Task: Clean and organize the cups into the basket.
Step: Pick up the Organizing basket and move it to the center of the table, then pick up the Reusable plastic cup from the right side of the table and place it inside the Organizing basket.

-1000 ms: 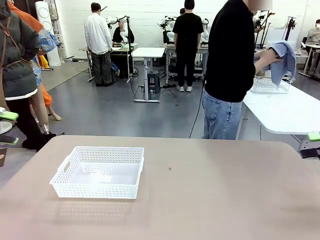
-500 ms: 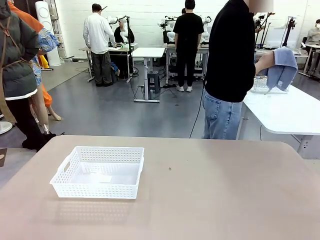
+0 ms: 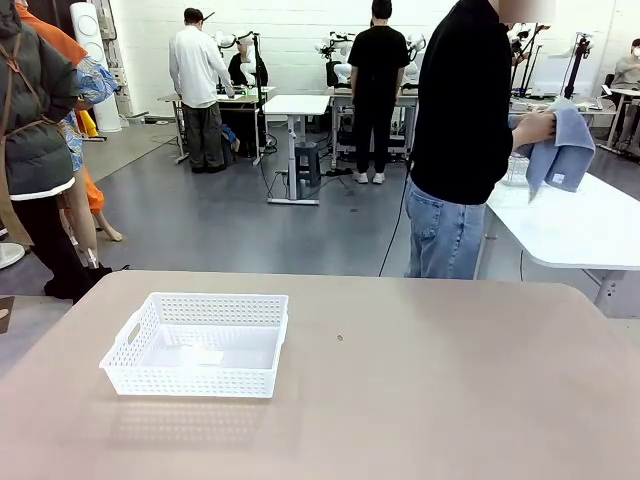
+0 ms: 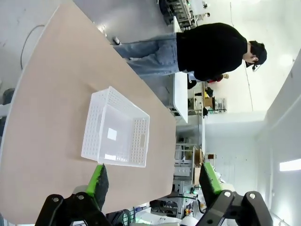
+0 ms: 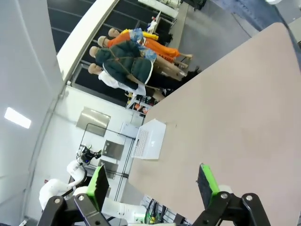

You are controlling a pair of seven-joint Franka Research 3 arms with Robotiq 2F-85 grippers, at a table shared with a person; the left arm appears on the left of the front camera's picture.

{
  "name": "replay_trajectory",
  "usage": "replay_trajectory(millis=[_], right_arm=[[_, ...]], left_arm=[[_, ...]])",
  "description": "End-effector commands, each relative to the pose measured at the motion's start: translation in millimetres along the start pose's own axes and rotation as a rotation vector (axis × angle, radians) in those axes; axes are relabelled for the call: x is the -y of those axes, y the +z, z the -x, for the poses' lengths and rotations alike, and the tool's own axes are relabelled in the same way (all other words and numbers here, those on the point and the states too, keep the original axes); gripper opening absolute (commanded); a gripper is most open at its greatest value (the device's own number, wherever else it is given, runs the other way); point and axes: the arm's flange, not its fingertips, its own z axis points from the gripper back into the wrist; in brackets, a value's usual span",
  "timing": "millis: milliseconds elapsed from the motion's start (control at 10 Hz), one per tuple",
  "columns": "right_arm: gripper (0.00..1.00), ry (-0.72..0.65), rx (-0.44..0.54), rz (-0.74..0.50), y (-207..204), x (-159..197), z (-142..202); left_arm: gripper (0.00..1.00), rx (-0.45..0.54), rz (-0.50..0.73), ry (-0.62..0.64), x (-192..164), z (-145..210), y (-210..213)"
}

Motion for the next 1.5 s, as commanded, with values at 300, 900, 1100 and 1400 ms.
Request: replay_trajectory(millis=[300,900,1100,1400], right_arm=[[1.0,0.0,0.0,0.0,0.0,0.0,0.0],[1.0,0.0,0.0,0.0,0.0,0.0,0.0],[1.0,0.0,0.0,0.0,0.0,0.0,0.0],[1.0,0.0,0.0,0.0,0.0,0.0,0.0]], left_arm=[[1.0,0.021,-0.011,0.0,5.6,0.9,4.0],[1.0,0.021,-0.011,0.0,5.6,0.9,4.0],[1.0,0.021,-0.011,0.0,5.6,0.9,4.0],[1.0,0.021,-0.011,0.0,5.6,0.9,4.0]])
